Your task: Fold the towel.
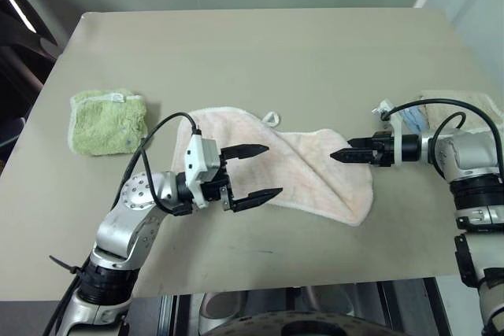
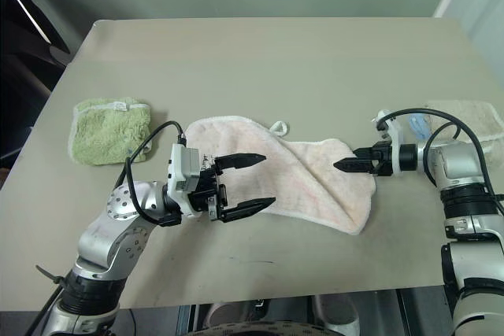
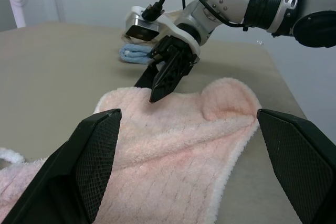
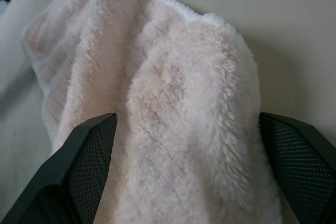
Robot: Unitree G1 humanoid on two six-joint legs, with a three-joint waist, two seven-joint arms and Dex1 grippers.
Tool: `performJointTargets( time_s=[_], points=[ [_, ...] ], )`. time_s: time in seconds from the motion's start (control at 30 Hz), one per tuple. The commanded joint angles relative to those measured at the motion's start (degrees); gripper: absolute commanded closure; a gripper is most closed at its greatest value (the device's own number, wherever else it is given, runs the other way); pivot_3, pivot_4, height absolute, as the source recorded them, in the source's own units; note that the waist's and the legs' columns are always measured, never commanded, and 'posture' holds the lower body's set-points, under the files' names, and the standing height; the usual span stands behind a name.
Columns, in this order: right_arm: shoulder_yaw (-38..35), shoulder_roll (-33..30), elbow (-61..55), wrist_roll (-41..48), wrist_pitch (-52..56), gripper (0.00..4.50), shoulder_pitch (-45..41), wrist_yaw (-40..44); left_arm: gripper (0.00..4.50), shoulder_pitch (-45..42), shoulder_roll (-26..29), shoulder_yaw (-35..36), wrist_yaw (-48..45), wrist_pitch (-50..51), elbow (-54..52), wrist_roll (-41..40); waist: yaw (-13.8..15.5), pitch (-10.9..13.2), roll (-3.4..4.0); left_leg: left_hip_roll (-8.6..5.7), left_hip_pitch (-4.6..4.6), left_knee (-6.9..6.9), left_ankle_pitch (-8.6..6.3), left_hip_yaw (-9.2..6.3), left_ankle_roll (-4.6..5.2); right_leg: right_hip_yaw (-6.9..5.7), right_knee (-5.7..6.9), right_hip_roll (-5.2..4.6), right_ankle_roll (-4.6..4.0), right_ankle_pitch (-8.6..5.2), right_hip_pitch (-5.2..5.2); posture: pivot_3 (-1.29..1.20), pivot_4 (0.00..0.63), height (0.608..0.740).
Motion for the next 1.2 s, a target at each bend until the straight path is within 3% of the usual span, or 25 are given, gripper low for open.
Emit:
performJointTargets(
  time_s=[0.03, 0.43, 0.9, 1.07, 1.2],
  points=[
    [-2.04, 1.40, 2.46, 1.33, -0.22, 0.39, -2.52, -0.68, 0.00, -0.17, 0.03, -0.08, 0.56, -0.66, -1.92, 0.39, -0.07, 0.00, 0.00, 0.00, 0.01, 0.01, 0.00, 0.00, 0.00, 0.00, 0.01, 0.00, 0.00, 0.00, 0.00, 0.00, 0.150, 0.733],
    [-3.08, 1.47, 4.06, 1.63, -3.32, 4.40, -4.35, -0.50, 0.00, -0.10, -0.17, 0.74, 0.86, -1.69, -0.37, 0.81, 0.26, 0.01, 0.01, -0.01, -0.03, 0.00, 0.00, 0.00, 0.00, 0.01, 0.00, 0.00, -0.01, 0.00, -0.01, 0.00, 0.150, 0.733],
    [-6.50, -4.86, -20.42, 8.20, 2.61, 4.48, -3.15, -1.33, 0.00, -6.47, 0.35, 7.23, 4.97, -2.12, 6.17, 1.12, 0.28, 0.04, 0.03, -0.02, -0.06, 0.03, 0.04, 0.00, -0.06, 0.00, -0.01, 0.00, -0.01, 0.00, -0.01, 0.00, 0.150, 0.733],
    [-7.48, -6.95, -25.81, 10.17, 4.11, 4.48, -3.30, -2.42, 0.00, -13.08, 0.46, 7.31, 11.58, -3.19, 12.16, 8.23, 0.40, 0.05, 0.01, -0.04, -0.06, 0.05, 0.09, 0.00, -0.07, 0.00, -0.03, 0.00, 0.05, -0.02, 0.01, 0.00, 0.150, 0.733],
    [-9.34, -8.53, -30.84, 12.93, 5.60, 4.48, -1.91, -2.93, 0.00, -15.62, 0.86, 8.38, 12.63, -3.09, 15.68, 9.38, 0.41, 0.05, 0.00, -0.04, -0.08, 0.06, 0.19, 0.00, -0.14, 0.00, -0.04, 0.00, 0.07, -0.02, 0.00, 0.00, 0.150, 0.733]
  ],
)
